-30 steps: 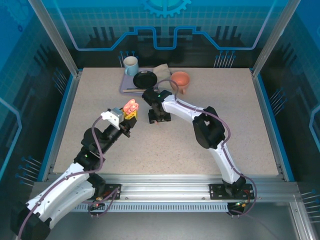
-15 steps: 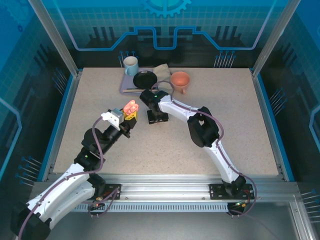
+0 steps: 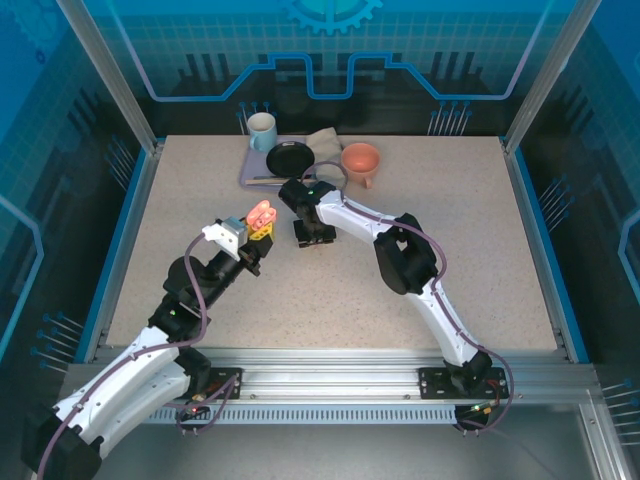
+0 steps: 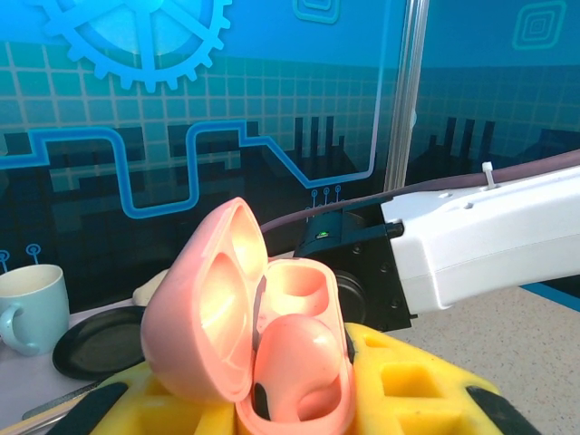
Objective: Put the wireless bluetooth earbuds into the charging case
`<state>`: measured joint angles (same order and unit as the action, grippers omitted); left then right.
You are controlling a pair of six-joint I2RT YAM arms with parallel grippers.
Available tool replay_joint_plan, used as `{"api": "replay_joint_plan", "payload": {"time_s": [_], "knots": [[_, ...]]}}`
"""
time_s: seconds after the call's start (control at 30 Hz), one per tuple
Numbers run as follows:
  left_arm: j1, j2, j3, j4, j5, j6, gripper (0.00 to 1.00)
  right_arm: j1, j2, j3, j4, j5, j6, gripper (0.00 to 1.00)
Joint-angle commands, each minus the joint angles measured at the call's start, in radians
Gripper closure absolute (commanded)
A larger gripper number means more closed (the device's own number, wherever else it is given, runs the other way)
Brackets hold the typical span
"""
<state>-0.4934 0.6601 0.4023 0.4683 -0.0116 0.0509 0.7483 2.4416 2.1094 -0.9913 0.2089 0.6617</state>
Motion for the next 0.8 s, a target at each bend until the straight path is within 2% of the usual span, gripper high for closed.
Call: {"api": "replay_joint_plan", "payload": {"time_s": [0.0,0.1,0.43,0.77], "knots": [[0.009,0.000,-0.015,0.027,-0.001,-0.013,1.00,-0.001,0.039,0.021,-0.026,0.022,0.015,0.57],[0.011,0.003,-0.016,0.029,-0.001,-0.012,1.00,-0.002,0.042,0.026,-0.032,0.026,0.022,0.57],[0.012,0.009,-0.018,0.035,0.006,-0.014,1.00,-0.007,0.028,0.015,-0.034,0.032,0.026,0.71],[0.012,0.010,-0.016,0.030,0.012,-0.019,1.00,-0.007,-0.074,-0.076,0.012,0.048,0.029,0.73]]}}
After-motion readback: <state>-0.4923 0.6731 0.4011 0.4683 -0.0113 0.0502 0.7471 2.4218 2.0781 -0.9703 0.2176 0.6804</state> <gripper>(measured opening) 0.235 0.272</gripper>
